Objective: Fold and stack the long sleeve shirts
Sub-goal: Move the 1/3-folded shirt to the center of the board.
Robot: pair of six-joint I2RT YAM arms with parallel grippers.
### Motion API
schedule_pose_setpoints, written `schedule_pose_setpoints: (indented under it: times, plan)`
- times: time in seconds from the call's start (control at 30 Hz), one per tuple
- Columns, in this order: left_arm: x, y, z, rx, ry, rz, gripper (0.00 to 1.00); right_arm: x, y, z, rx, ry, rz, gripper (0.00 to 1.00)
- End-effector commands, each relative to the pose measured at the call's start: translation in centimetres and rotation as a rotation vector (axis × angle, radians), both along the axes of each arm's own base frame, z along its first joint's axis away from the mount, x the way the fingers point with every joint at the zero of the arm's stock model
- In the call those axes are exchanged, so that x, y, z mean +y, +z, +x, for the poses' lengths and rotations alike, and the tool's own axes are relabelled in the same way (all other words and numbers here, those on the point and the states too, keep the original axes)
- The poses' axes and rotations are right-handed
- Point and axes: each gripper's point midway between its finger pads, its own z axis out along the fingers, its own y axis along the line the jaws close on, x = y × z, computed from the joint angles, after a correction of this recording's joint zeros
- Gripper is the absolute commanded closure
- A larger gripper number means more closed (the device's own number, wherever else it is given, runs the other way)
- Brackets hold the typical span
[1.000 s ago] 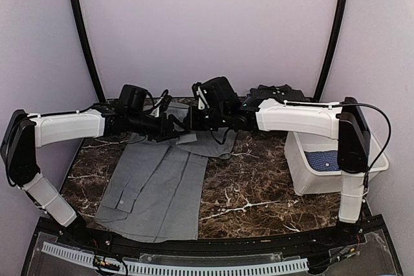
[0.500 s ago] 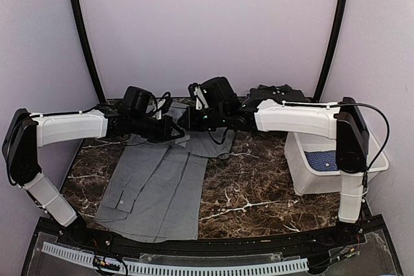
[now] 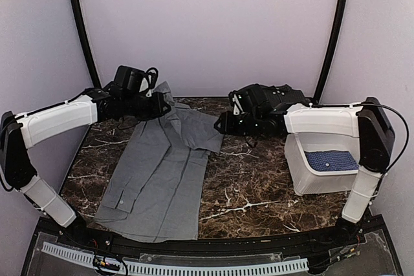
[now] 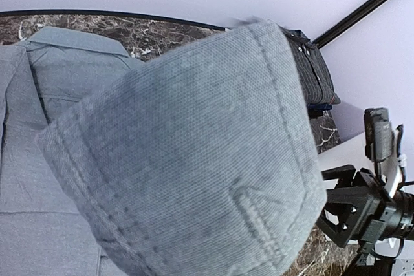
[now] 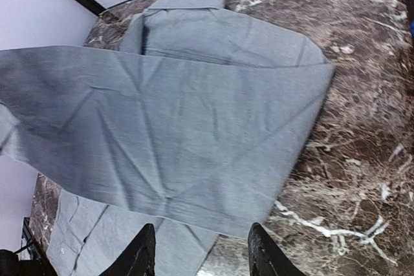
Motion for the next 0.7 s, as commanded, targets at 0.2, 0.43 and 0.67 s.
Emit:
schedule_pose_setpoints:
  times: [0.2, 0.43, 0.67]
  plan:
    - [5.0, 6.3, 1.5, -0.111, 0.147, 0.054, 1.0, -0.9, -6.7, 0.4, 0.101, -0.005, -0.029, 0.53]
    - [7.6, 6.9, 1.6, -0.113, 0.197, 0.074, 1.0, 1.0, -8.6, 0.9, 0.141, 0.03, 0.0, 0.5]
    - [9.3, 7.2, 1.3, -0.115, 0.244, 0.084, 1.0, 4.0, -9.2, 1.7, 0.129, 0.079, 0.012, 0.53]
